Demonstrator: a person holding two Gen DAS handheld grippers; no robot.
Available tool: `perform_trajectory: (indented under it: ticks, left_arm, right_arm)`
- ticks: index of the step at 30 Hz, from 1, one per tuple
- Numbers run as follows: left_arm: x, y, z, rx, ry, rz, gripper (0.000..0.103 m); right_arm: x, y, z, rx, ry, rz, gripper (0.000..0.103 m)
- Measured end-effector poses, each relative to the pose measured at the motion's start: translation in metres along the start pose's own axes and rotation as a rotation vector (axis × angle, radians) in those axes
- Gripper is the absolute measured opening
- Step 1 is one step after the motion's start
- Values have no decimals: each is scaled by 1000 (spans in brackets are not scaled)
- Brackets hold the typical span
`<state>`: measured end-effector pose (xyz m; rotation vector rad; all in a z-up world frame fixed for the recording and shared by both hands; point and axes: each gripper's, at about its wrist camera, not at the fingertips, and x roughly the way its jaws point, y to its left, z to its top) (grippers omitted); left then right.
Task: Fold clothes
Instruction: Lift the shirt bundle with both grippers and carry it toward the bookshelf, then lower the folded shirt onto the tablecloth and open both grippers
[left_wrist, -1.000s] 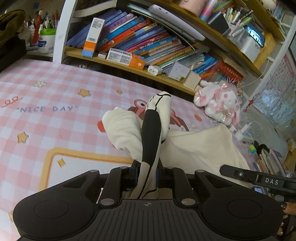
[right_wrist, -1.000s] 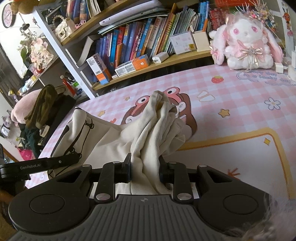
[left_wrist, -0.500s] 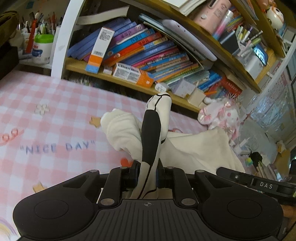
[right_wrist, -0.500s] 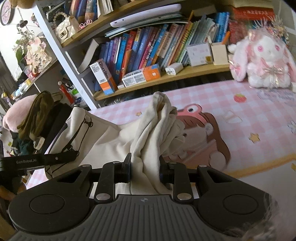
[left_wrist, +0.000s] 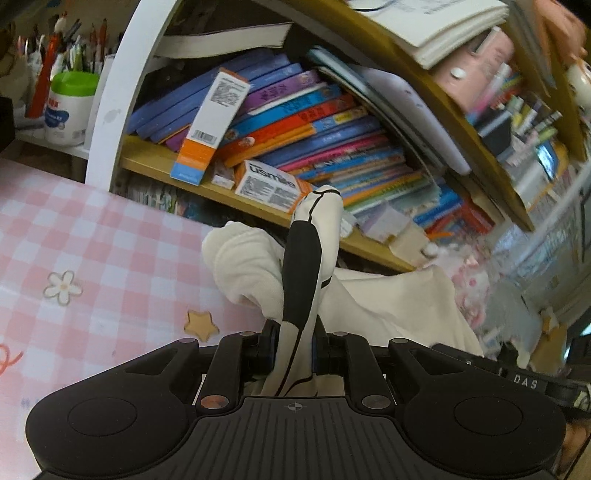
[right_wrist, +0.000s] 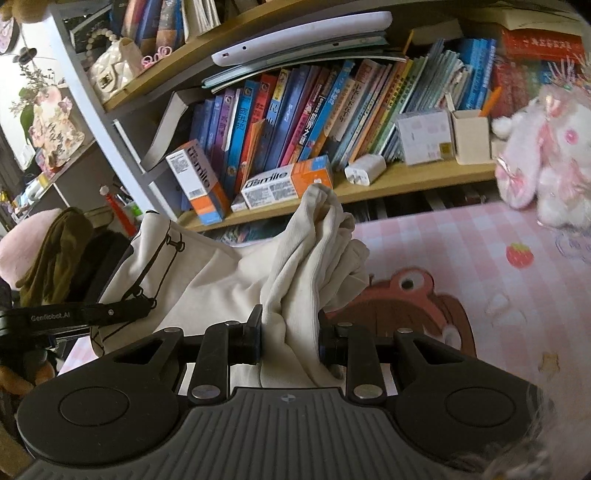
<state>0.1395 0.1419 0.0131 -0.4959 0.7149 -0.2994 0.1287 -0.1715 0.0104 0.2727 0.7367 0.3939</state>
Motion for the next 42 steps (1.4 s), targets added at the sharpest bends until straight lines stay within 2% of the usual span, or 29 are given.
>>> perform_trajectory:
  ticks: [16,25,33,36,40,42]
  left_arm:
    - [73,23,40,-81,-15,37,15]
    - [99,31,46,-99,-25,40,15]
    - [113,49,38,-145,-2,68,18]
    - [116,61,34,-209,17,76,27]
    - [111,70,32,-243,9,89,36]
    - [108,69,32,-227,3,117,43]
  right_arm:
    - [88,-38,59,-16,10,30,23]
    - [115,-57,70,-10,3,32,23]
    - [133,-70,64,-11,14,19,25]
    - [139,-80,59,22,34,1,33]
    - [138,-89,54,76,34,-38,61]
    - [136,-91,54,82,36,-62,68]
